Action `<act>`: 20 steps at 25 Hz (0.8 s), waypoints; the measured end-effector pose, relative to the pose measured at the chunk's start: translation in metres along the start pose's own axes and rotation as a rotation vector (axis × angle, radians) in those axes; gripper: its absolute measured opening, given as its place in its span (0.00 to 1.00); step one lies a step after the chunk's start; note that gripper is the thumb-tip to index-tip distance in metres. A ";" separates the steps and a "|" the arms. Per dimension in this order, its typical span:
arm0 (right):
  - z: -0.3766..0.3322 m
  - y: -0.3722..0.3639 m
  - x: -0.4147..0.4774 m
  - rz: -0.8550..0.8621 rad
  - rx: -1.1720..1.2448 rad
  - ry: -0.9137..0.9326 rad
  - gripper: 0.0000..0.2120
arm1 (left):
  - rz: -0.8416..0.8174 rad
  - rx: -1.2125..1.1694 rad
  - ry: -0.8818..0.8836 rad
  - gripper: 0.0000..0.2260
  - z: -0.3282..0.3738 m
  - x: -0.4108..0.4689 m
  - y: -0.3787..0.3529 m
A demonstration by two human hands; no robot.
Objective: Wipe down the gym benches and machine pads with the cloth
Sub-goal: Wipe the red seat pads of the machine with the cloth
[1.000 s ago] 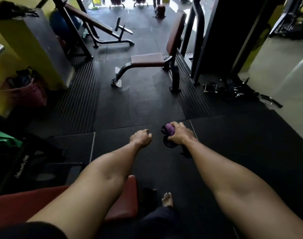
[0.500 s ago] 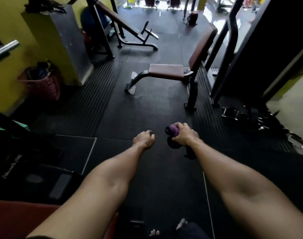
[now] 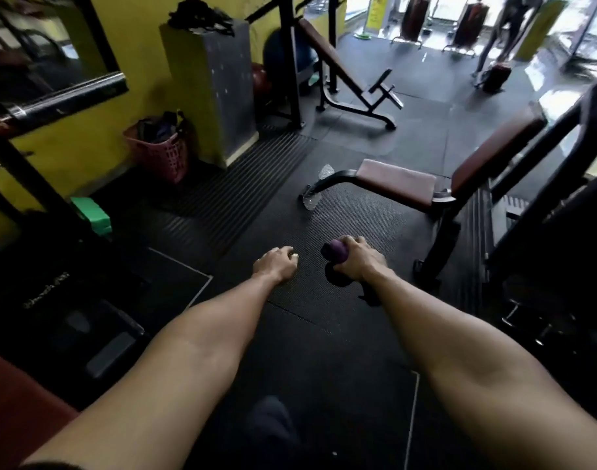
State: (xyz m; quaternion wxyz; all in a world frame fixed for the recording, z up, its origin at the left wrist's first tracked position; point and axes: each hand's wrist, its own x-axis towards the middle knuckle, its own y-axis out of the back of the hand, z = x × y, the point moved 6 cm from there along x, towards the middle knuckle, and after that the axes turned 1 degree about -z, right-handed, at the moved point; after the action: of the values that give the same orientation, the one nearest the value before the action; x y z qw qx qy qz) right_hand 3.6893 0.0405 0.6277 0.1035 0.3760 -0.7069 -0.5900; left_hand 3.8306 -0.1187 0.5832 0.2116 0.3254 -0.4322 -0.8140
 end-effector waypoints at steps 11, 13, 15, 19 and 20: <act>-0.076 0.048 0.252 -0.013 0.011 0.091 0.34 | 0.019 -0.018 0.068 0.23 -0.014 0.228 0.091; -0.100 0.062 0.289 -0.015 0.009 0.115 0.33 | 0.019 -0.013 0.072 0.23 -0.016 0.263 0.117; -0.120 0.077 0.330 -0.027 0.015 0.117 0.33 | 0.033 -0.010 0.074 0.23 -0.018 0.301 0.146; -0.145 0.099 0.418 -0.016 0.017 0.140 0.31 | 0.062 -0.027 0.087 0.23 -0.024 0.383 0.188; -0.150 0.104 0.445 -0.012 0.015 0.148 0.31 | 0.062 -0.021 0.098 0.23 -0.025 0.409 0.196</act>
State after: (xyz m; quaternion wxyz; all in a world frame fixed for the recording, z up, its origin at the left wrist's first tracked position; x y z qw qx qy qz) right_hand 3.4256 -0.3620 0.6327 0.1494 0.4236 -0.6996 -0.5558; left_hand 3.5751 -0.4944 0.5956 0.2612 0.3492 -0.4225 -0.7946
